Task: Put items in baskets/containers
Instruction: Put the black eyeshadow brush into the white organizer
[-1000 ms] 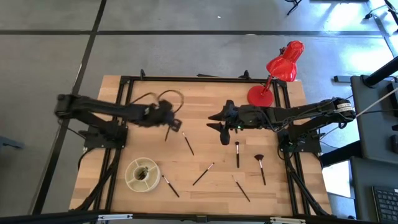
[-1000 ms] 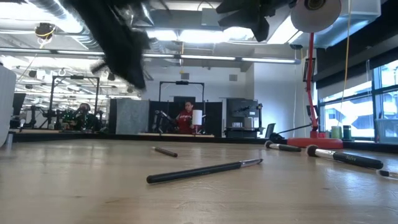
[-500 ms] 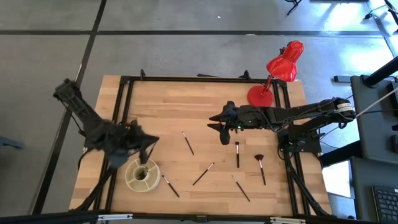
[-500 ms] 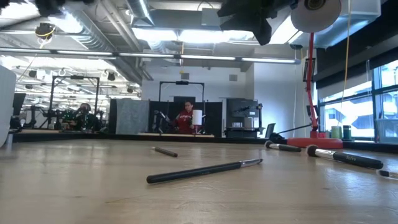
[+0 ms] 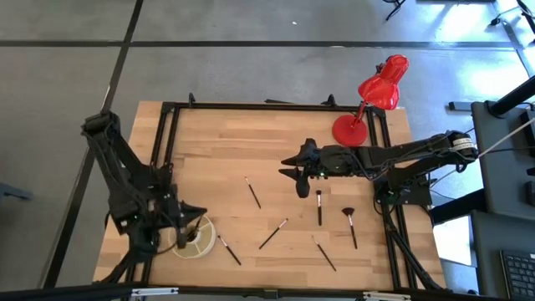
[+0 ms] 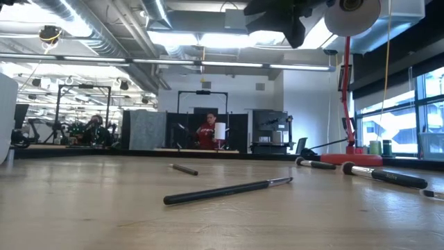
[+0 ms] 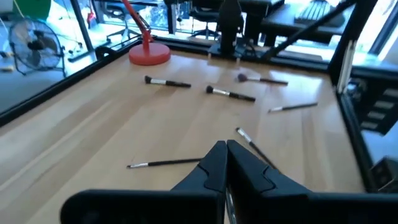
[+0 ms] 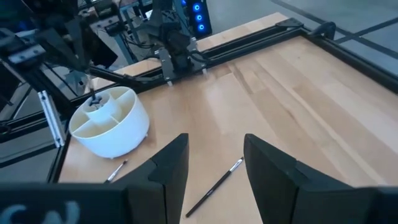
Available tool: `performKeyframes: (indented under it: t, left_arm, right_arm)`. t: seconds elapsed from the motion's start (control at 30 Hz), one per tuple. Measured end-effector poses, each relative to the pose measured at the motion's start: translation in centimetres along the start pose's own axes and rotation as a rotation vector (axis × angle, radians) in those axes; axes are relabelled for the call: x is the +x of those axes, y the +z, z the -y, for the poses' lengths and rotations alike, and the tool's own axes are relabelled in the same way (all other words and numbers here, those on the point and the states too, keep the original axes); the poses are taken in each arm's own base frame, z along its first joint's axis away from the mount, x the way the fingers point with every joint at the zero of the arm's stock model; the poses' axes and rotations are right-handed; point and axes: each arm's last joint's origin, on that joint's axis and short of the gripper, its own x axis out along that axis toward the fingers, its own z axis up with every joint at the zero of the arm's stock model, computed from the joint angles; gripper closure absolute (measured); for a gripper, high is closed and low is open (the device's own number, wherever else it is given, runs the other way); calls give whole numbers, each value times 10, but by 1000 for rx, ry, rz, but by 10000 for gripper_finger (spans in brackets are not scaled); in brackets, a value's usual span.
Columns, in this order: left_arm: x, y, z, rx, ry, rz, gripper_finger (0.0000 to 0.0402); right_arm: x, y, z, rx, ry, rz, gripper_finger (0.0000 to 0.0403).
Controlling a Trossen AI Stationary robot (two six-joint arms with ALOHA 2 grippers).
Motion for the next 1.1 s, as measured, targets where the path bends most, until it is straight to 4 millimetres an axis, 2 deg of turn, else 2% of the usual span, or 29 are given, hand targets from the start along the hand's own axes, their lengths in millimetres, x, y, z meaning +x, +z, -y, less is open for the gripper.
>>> performKeyframes:
  t: [0.17, 0.43, 0.87, 1.1]
  left_arm:
    - [3, -10, 7, 63, 1, -30, 396]
    - [3, -14, 8, 63, -42, -130, 386]
    - [-1, -4, 2, 18, -65, -133, 300]
    - [-2, -4, 1, 24, -98, -192, 275]
  right_arm:
    - [-1, -1, -3, 6, -1, 2, 250]
    - [-1, -1, -3, 10, -12, 6, 250]
    - [0, 4, 1, -16, -34, 49, 250]
    - [6, 0, 2, -29, -64, 40, 250]
